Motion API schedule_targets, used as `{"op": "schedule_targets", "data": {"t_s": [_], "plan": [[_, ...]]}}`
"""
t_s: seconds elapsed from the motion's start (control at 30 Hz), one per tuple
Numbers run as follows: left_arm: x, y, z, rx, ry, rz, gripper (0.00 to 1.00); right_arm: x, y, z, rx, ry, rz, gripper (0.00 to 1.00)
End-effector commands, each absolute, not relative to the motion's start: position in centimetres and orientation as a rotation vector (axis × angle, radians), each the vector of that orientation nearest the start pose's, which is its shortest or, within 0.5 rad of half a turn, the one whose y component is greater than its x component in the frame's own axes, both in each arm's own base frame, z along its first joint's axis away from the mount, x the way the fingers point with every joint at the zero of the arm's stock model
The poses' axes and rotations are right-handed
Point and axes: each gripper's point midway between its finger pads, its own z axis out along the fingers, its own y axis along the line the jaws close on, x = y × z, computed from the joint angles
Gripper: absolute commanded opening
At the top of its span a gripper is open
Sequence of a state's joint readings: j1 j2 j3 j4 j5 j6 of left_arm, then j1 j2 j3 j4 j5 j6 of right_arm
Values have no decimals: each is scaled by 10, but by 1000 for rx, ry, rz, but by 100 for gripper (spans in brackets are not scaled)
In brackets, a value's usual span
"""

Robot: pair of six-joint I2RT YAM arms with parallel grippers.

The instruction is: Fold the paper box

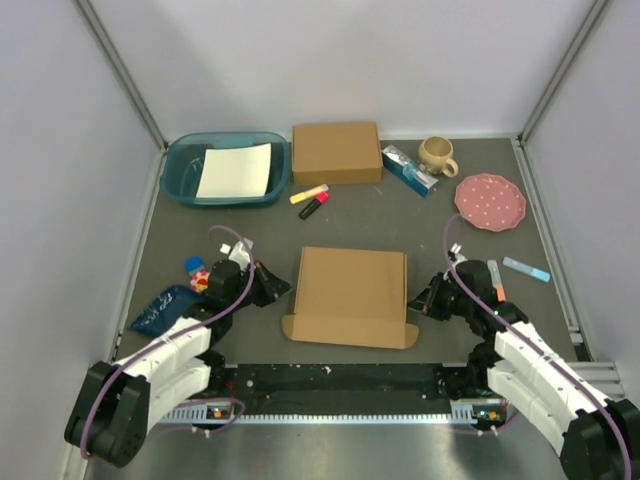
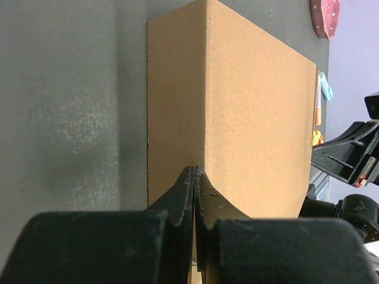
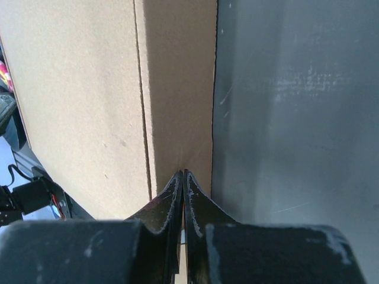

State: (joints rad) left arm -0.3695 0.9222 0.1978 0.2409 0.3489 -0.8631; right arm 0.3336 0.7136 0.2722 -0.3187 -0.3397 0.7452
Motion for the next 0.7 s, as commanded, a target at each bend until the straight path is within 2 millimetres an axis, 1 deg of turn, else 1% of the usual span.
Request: {"op": "schedule_targets", "data": {"t_s": [0.0, 0.03, 0.07, 0.2, 0.37, 0.47, 0.53, 0.67], "plan": [[220, -186, 84, -268, 2160, -1114, 0, 178, 156, 63, 296, 2409, 945, 0], [220, -184, 84, -269, 2155, -1103, 0, 178, 156, 62, 298, 2409, 937, 0], [217, -181, 78, -276, 2177, -1079, 0, 177, 155, 61, 298, 2413, 933, 0], [214, -175, 75, -279, 2184, -1036, 0, 174, 153, 58, 304, 2432, 921, 0], [208, -177, 71, -262, 2202, -1060, 0, 169, 153, 55, 301, 2450, 924, 0], [207, -183, 75, -236, 2195, -1101, 0, 166, 155, 55, 296, 2455, 940, 0], [206, -185, 76, -223, 2202, -1115, 0, 166, 156, 56, 289, 2449, 947, 0], [201, -191, 77, -198, 2214, -1148, 0, 170, 157, 65, 287, 2420, 957, 0]]}}
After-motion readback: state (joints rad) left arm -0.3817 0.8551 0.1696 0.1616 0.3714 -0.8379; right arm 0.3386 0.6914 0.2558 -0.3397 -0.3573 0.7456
